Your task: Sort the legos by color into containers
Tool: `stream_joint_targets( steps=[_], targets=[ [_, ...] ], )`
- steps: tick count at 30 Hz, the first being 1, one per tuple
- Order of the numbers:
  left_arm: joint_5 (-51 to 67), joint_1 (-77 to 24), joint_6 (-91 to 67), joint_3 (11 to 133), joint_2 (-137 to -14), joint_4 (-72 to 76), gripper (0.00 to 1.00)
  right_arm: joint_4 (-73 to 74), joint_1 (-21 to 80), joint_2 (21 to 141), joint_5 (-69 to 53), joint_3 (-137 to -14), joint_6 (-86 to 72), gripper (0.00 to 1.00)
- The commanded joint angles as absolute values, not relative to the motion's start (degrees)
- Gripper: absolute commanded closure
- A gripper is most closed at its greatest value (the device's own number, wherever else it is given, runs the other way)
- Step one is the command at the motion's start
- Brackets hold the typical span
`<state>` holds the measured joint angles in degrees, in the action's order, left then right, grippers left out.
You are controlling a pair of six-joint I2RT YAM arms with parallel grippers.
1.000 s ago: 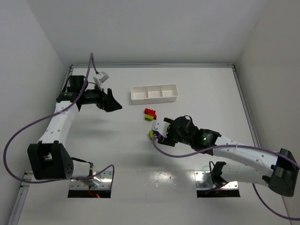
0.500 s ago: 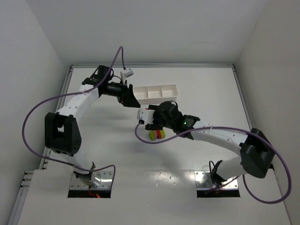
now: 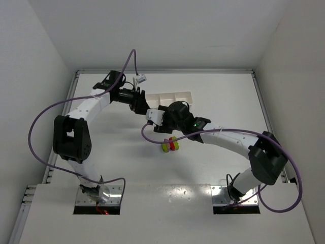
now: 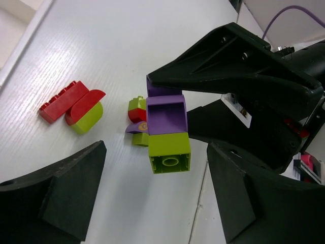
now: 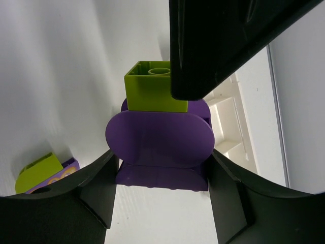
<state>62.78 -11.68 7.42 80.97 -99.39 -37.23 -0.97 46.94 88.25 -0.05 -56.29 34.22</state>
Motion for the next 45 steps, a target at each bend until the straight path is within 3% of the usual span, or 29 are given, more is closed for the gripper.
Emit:
stream_joint_targets(
  steps=[1, 7, 10, 11, 13, 15, 20, 30, 39, 41, 45],
  targets=[
    [66.62, -12.22, 8.17, 83.06, -100.01, -36.56, 0.16, -4.13, 46.58, 88.33, -1.32, -59.33, 32.44, 1.0],
    [68.64, -12.22, 8.79, 83.06, -101.77, -37.79, 0.24, -4.13, 46.58, 88.33, 0.44, -59.85, 31.9, 1.0],
    [69.17, -12.74, 9.49, 83.06, -101.78, -38.32, 0.37, -4.13, 46.06, 88.33, 0.96, -59.85, 31.9, 1.0],
    [69.78, -12.74, 10.1, 83.06, -102.47, -39.02, 0.58, -4.13, 46.05, 88.33, 0.97, -59.85, 31.38, 1.0],
    [69.79, -12.74, 10.89, 83.58, -102.48, -39.64, 0.85, -4.13, 46.05, 88.33, 0.97, -59.85, 31.38, 1.0],
    [69.0, -12.74, 11.42, 83.58, -102.48, -40.34, 1.0, -4.13, 45.44, 88.33, 0.97, -59.85, 31.38, 1.0],
    [67.5, -10.56, 11.95, 86.91, -103.26, -40.34, 1.0, -4.13, 43.51, 87.19, 2.02, -56.7, 31.38, 1.0],
    [65.13, -7.91, 4.75, 110.38, -116.62, -38.33, 1.0, -0.88, 37.71, 83.85, 3.08, -51.5, 30.85, 1.0],
    [42.91, -12.47, -2.46, 111.53, -123.13, -31.56, 1.0, 2.54, 34.19, 83.85, 0.79, -54.66, 25.59, 1.0],
    [35.97, -13.35, -2.46, 111.53, -123.66, -31.55, 0.91, 3.16, 33.14, 84.37, -1.14, -56.24, 24.79, 1.0],
    [29.63, -14.5, -3.51, 112.06, -126.2, -31.55, 0.82, 3.69, 32.61, 84.9, -2.37, -57.83, 24.17, 1.0]
  ],
)
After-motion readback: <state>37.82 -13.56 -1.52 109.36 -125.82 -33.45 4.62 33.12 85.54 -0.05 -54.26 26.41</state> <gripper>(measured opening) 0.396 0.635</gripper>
